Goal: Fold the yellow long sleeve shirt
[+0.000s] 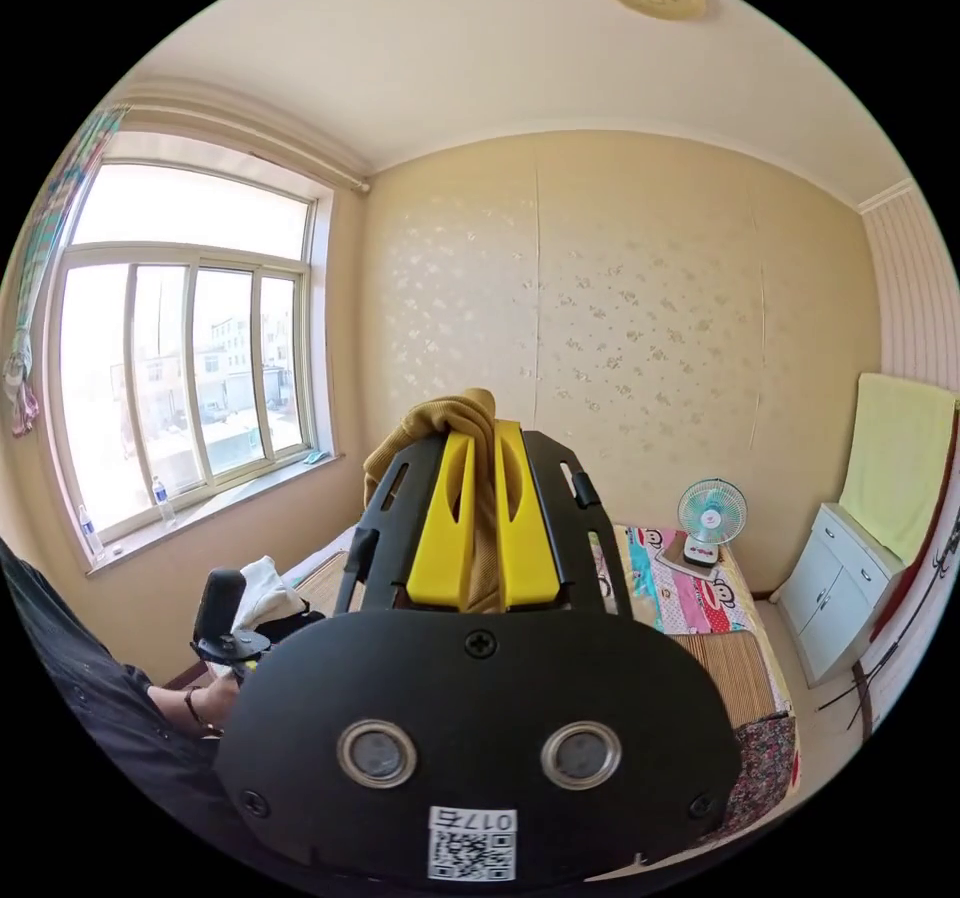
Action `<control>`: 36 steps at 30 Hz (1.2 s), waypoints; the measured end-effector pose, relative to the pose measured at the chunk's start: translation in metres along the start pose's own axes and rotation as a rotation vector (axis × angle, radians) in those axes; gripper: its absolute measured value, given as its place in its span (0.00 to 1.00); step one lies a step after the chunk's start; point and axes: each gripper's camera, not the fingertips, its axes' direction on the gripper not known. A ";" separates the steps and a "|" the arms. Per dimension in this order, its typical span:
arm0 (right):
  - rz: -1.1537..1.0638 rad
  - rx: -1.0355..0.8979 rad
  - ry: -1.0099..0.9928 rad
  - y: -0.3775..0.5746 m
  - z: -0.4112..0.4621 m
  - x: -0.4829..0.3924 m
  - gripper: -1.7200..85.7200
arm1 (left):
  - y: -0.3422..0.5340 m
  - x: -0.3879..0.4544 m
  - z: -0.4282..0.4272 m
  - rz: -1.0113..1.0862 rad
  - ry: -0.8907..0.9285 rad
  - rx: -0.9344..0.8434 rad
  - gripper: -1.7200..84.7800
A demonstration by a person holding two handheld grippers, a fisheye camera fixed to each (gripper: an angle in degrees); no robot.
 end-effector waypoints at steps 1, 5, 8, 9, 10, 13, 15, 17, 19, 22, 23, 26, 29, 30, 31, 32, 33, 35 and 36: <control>0.009 0.005 -0.028 -0.003 0.000 0.000 0.07 | 0.002 0.002 0.001 -0.007 -0.103 0.027 0.22; 0.037 0.012 -0.068 -0.010 -0.002 0.006 0.07 | 0.002 0.010 0.003 0.026 -0.040 0.044 0.19; 0.080 -0.018 -0.017 -0.012 0.007 0.014 0.07 | 0.007 0.034 0.000 0.055 0.063 0.086 0.14; 0.093 -0.034 -0.008 -0.011 0.013 0.019 0.07 | 0.009 0.041 -0.002 0.064 0.050 0.102 0.13; 0.108 -0.051 -0.006 -0.010 0.019 0.025 0.07 | 0.012 0.052 -0.006 0.083 0.011 0.131 0.09; 0.140 -0.077 0.025 -0.002 0.030 0.041 0.07 | 0.010 0.060 -0.025 0.068 -0.064 0.169 0.04; 0.145 -0.086 0.040 0.003 0.032 0.054 0.07 | 0.008 0.050 -0.049 0.018 -0.058 0.245 0.03; 0.146 -0.103 0.037 0.008 0.035 0.069 0.07 | 0.001 0.033 -0.084 -0.051 -0.070 0.342 0.02; 0.144 -0.151 -0.010 0.015 0.040 0.089 0.07 | -0.010 0.028 -0.102 -0.051 -0.094 0.369 0.02; 0.056 -0.221 -0.108 0.030 0.047 0.104 0.07 | -0.028 0.036 -0.122 -0.032 -0.102 0.437 0.02; 0.025 -0.233 -0.121 0.033 0.048 0.105 0.07 | -0.034 0.043 -0.128 -0.012 -0.095 0.472 0.02; -0.138 -0.296 -0.203 0.059 0.047 0.112 0.06 | -0.054 0.066 -0.135 0.033 -0.083 0.497 0.01; -0.210 -0.314 -0.333 0.092 0.039 0.126 0.06 | -0.071 0.096 -0.128 0.138 -0.052 0.493 0.01; -0.204 -0.320 -0.395 0.106 0.037 0.135 0.06 | -0.074 0.103 -0.126 0.159 -0.051 0.491 0.01; -0.191 -0.330 -0.434 0.119 0.036 0.142 0.06 | -0.081 0.117 -0.120 0.190 -0.050 0.482 0.01; -0.186 -0.335 -0.446 0.125 0.035 0.145 0.06 | -0.086 0.130 -0.114 0.210 -0.041 0.474 0.01; -0.178 -0.342 -0.462 0.136 0.036 0.149 0.06 | -0.089 0.135 -0.111 0.218 -0.030 0.470 0.01; -0.171 -0.348 -0.488 0.151 0.037 0.151 0.06 | -0.099 0.156 -0.098 0.257 0.014 0.466 0.01; -0.163 -0.342 -0.508 0.158 0.038 0.152 0.06 | -0.100 0.161 -0.096 0.270 0.022 0.467 0.01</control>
